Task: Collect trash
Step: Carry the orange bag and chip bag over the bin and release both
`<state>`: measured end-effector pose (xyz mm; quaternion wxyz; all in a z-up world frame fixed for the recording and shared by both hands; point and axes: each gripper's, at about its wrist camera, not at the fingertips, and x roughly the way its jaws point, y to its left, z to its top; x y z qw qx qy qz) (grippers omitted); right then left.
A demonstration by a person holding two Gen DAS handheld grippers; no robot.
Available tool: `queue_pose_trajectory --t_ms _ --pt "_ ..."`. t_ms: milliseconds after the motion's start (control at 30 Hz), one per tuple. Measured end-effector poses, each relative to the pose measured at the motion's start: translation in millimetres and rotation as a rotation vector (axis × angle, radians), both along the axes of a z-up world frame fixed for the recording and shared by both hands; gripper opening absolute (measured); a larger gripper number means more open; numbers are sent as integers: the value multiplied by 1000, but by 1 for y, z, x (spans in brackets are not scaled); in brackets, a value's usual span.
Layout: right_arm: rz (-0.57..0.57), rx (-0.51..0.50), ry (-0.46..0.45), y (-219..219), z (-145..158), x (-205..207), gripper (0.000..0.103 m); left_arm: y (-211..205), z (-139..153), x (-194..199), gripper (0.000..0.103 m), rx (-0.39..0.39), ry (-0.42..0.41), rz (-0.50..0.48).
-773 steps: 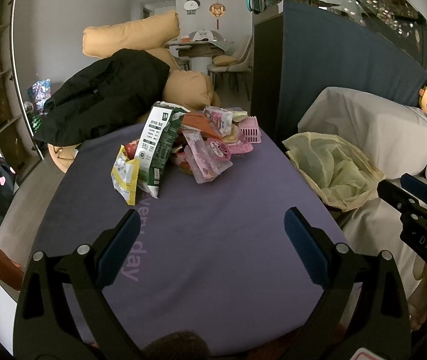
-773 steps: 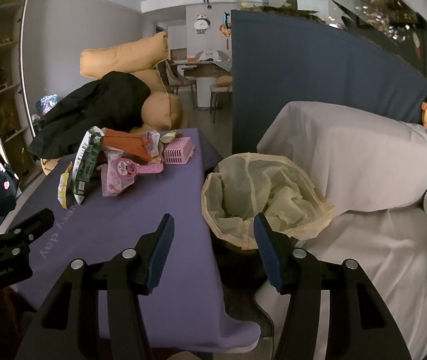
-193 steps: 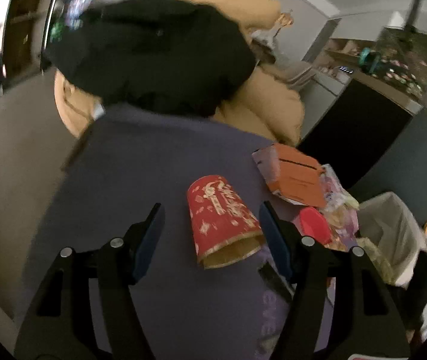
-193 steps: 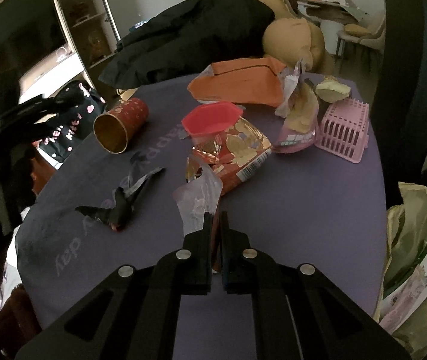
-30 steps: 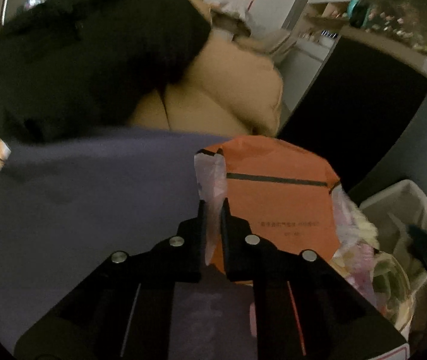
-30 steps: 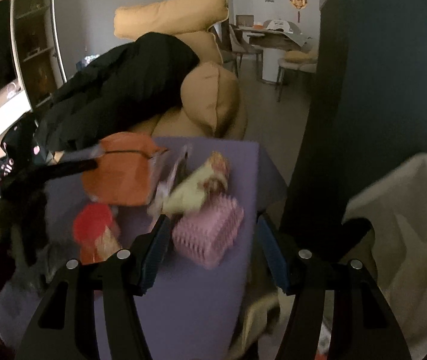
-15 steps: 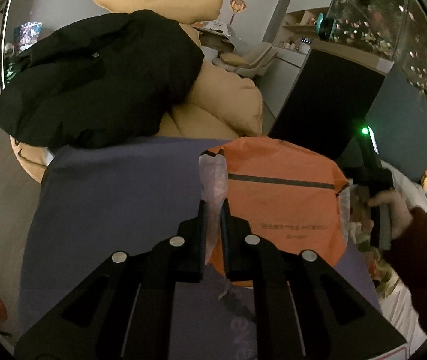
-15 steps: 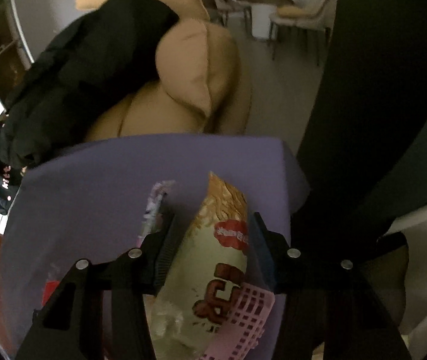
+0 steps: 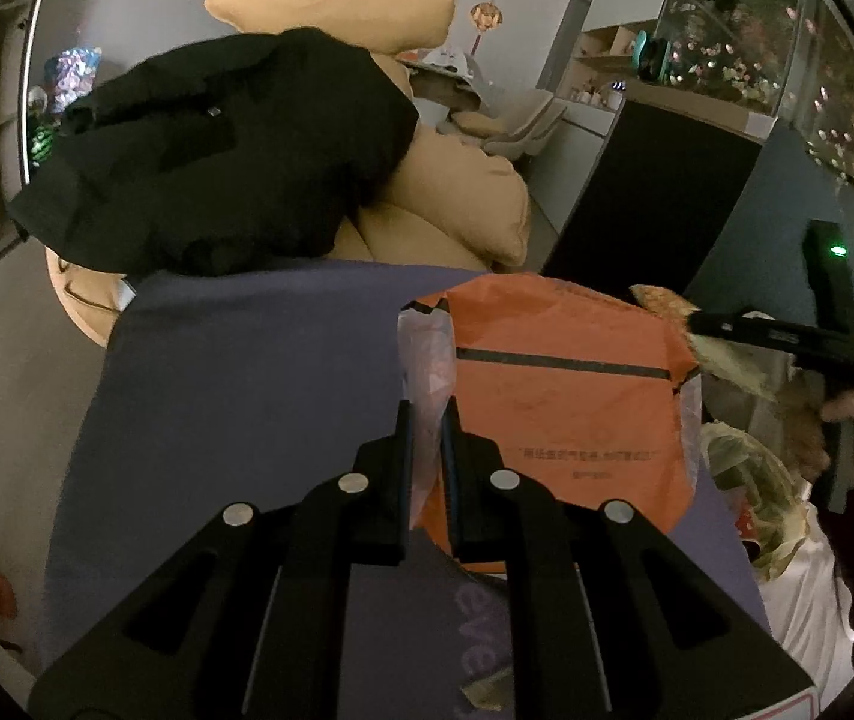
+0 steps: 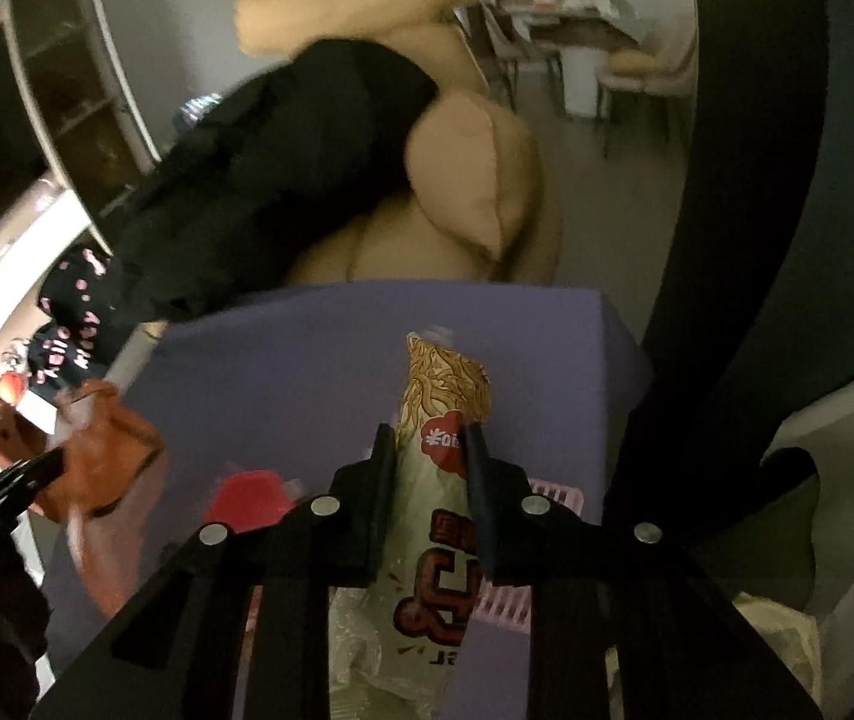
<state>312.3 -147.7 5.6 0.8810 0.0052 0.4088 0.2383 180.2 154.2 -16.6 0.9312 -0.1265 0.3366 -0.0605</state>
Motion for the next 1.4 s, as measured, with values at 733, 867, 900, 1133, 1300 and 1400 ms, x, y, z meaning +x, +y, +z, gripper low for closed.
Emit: queue_pose_trajectory --t_ms 733,867,900,1133,1300,1400 --pt "-45 -8 -314 -97 74 -162 23 -140 82 -58 8 154 -134 -114" --pt "-86 -21 -347 -125 77 -176 23 -186 81 -53 8 183 -135 -188" --pt "-98 -22 -351 -133 77 -179 23 -198 81 -51 8 183 -131 -205" --pt "-178 -26 -370 -181 71 -193 23 -262 73 -36 8 199 -104 -302" --pt "-209 -10 -372 -206 59 -197 23 -292 64 -26 8 233 -80 -340" --pt "-226 3 -361 -217 52 -195 23 -302 59 -18 8 248 -64 -350"
